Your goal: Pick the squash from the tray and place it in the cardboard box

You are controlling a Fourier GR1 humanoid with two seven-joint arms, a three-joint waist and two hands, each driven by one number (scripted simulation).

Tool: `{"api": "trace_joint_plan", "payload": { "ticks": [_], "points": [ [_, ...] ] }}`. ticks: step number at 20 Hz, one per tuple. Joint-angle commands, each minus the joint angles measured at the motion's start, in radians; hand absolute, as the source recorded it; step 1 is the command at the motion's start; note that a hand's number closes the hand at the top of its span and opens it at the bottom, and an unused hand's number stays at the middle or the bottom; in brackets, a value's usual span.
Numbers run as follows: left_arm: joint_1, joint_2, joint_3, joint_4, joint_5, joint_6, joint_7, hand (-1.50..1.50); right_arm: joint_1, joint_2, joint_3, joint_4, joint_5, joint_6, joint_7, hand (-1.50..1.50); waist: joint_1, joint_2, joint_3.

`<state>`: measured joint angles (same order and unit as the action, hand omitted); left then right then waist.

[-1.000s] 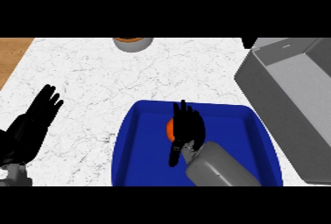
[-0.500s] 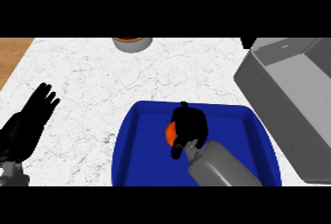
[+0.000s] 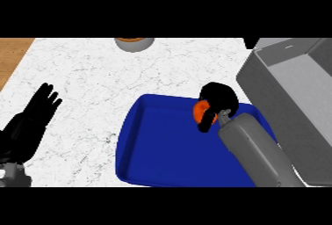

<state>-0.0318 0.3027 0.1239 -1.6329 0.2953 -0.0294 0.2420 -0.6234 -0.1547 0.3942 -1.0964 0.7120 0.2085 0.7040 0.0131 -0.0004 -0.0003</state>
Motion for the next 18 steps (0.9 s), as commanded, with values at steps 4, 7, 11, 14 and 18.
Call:
{"api": "trace_joint_plan", "payload": {
  "ticks": [4, 7, 11, 14, 18],
  "points": [
    [-0.013, -0.022, 0.004, -0.009, -0.009, 0.002, 0.016, 0.00, -0.122, -0.036, -0.085, 0.212, 0.092, -0.069, -0.092, 1.50, 0.000, 0.003, 0.001],
    [-0.014, 0.002, 0.041, 0.037, 0.007, -0.036, -0.009, 0.00, -0.166, -0.057, -0.103, 0.178, 0.116, -0.079, -0.096, 1.50, -0.004, 0.002, 0.000],
    [-0.022, -0.020, 0.015, -0.020, -0.023, 0.017, 0.052, 0.00, -0.156, -0.086, -0.090, 0.004, 0.146, -0.057, -0.063, 1.50, -0.013, -0.002, 0.000],
    [0.031, -0.001, 0.039, -0.018, -0.008, -0.023, 0.026, 0.00, -0.101, -0.087, -0.066, -0.199, 0.173, -0.059, 0.013, 1.50, -0.025, -0.008, 0.000],
    [-0.009, -0.004, 0.040, -0.027, 0.007, -0.013, 0.064, 0.00, -0.239, -0.137, -0.125, -0.294, 0.201, 0.003, 0.102, 1.50, -0.023, -0.008, 0.000]
  ]
}}
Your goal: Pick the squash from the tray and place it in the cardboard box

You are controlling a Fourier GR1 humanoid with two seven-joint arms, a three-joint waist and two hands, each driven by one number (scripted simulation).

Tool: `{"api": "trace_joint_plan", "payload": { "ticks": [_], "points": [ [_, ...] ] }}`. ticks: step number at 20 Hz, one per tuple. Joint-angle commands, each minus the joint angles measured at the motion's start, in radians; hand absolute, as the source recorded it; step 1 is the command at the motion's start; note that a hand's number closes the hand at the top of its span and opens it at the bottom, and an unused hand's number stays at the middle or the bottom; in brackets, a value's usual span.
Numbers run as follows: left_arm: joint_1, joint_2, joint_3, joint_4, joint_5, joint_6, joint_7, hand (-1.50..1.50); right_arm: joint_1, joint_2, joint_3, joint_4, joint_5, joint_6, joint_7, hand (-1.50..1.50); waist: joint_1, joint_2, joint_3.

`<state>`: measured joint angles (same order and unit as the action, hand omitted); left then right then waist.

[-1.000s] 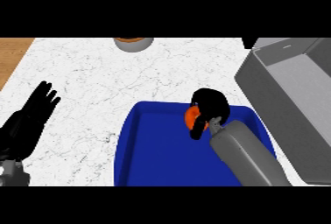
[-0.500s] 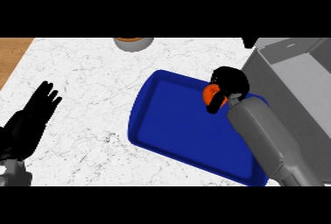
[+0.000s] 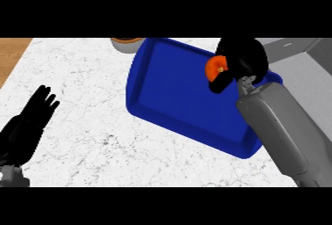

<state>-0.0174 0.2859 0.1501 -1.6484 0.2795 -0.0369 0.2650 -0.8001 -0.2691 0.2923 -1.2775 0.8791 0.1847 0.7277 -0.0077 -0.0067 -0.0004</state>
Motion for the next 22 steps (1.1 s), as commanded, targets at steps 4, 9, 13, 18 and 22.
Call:
{"api": "trace_joint_plan", "payload": {
  "ticks": [4, 9, 13, 18, 22],
  "points": [
    [-0.011, 0.014, 0.009, 0.005, -0.007, -0.017, 0.002, 0.00, -0.080, -0.047, -0.068, -0.212, 0.083, 0.072, 0.207, 1.50, -0.001, 0.001, 0.000],
    [-0.020, -0.009, -0.002, -0.038, -0.011, 0.018, 0.056, 0.00, -0.088, -0.137, -0.162, -0.271, 0.104, 0.127, 0.240, 1.50, 0.001, 0.002, 0.000],
    [0.065, -0.002, 0.031, 0.017, 0.018, -0.079, -0.059, 0.00, -0.103, -0.184, -0.239, -0.256, 0.107, 0.149, 0.221, 1.50, 0.011, 0.005, 0.000],
    [0.018, -0.002, 0.028, 0.002, -0.004, -0.058, -0.028, 0.00, -0.042, -0.249, -0.292, -0.115, 0.117, 0.069, 0.057, 1.50, 0.015, 0.009, 0.000],
    [-0.045, -0.018, 0.012, -0.016, -0.030, -0.007, 0.039, 0.00, 0.000, -0.254, -0.325, -0.039, 0.127, -0.034, -0.048, 1.50, 0.014, 0.011, 0.001]
  ]
}}
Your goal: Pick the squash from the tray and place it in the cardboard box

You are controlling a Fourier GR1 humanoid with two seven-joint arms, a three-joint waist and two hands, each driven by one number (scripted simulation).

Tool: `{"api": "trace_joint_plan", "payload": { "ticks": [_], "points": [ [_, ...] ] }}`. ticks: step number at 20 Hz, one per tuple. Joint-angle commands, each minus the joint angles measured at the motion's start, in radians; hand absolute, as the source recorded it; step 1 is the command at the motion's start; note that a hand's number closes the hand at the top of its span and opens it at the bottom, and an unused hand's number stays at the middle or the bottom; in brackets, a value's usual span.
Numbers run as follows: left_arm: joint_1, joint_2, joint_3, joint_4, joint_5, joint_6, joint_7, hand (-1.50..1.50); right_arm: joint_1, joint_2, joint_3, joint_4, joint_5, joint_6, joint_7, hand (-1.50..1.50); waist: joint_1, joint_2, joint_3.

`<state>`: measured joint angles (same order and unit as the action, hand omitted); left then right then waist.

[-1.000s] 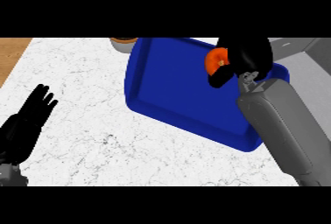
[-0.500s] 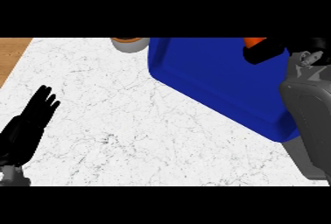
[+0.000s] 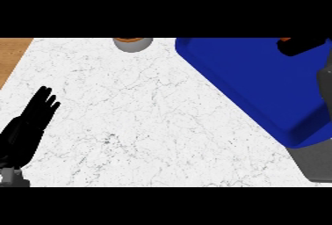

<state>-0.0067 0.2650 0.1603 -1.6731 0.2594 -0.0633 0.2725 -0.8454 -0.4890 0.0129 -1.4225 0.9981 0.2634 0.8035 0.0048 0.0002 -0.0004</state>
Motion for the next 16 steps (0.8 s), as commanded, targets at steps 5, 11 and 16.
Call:
{"api": "trace_joint_plan", "payload": {
  "ticks": [5, 11, 16],
  "points": [
    [-0.042, 0.035, 0.058, 0.008, 0.037, -0.032, 0.036, 0.00, 0.087, -0.061, -0.102, 0.118, -0.023, -0.133, -0.231, 1.50, 0.000, 0.001, 0.001],
    [-0.027, -0.036, 0.003, 0.062, -0.034, -0.014, -0.033, 0.00, 0.081, -0.020, -0.125, 0.318, 0.000, -0.253, -0.317, 1.50, 0.002, 0.002, 0.000],
    [-0.050, 0.008, 0.039, 0.016, -0.001, -0.019, 0.025, 0.00, 0.090, -0.047, -0.205, 0.490, -0.115, -0.168, -0.405, 1.50, 0.007, 0.003, 0.001]
  ]
}}
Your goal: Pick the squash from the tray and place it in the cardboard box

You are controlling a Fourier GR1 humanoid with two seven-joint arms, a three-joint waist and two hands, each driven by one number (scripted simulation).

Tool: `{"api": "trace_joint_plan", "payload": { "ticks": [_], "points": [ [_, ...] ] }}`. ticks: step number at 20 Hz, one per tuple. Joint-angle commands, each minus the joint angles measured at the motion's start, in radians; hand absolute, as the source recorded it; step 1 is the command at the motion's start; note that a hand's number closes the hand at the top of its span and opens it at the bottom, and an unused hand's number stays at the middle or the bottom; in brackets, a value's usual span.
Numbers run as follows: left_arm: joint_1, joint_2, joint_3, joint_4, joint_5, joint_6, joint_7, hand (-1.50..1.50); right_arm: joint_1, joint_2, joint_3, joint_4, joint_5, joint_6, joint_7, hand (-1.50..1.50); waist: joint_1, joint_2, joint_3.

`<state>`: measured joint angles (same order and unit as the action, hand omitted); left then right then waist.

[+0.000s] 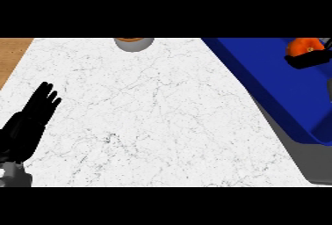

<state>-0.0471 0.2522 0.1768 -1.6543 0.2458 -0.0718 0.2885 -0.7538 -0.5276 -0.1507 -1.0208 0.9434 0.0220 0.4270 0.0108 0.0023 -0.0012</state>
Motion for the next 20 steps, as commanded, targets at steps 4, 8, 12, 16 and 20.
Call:
{"api": "trace_joint_plan", "payload": {
  "ticks": [4, 8, 12, 16, 20],
  "points": [
    [0.017, -0.009, 0.002, 0.050, -0.002, -0.037, -0.063, 0.00, 0.026, 0.052, -0.066, 0.186, -0.042, -0.025, 0.037, -1.50, 0.006, 0.004, 0.001],
    [0.014, -0.061, -0.038, 0.018, -0.046, 0.030, -0.035, 0.00, 0.099, 0.058, -0.062, 0.169, -0.089, -0.057, -0.116, -1.50, -0.003, 0.000, 0.002],
    [0.034, -0.003, 0.012, -0.038, -0.005, 0.000, 0.022, 0.00, 0.134, 0.055, -0.121, 0.034, -0.179, -0.099, -0.177, -1.50, -0.015, -0.008, 0.002],
    [0.013, -0.012, 0.017, 0.042, 0.001, -0.025, -0.039, 0.00, 0.083, 0.097, -0.280, 0.074, -0.298, -0.291, -0.225, -1.50, -0.009, 0.000, 0.003],
    [0.002, -0.005, 0.015, 0.018, -0.013, -0.008, -0.009, 0.00, 0.098, 0.089, -0.369, -0.027, -0.414, -0.287, -0.225, -1.50, -0.023, -0.006, 0.002]
  ]
}}
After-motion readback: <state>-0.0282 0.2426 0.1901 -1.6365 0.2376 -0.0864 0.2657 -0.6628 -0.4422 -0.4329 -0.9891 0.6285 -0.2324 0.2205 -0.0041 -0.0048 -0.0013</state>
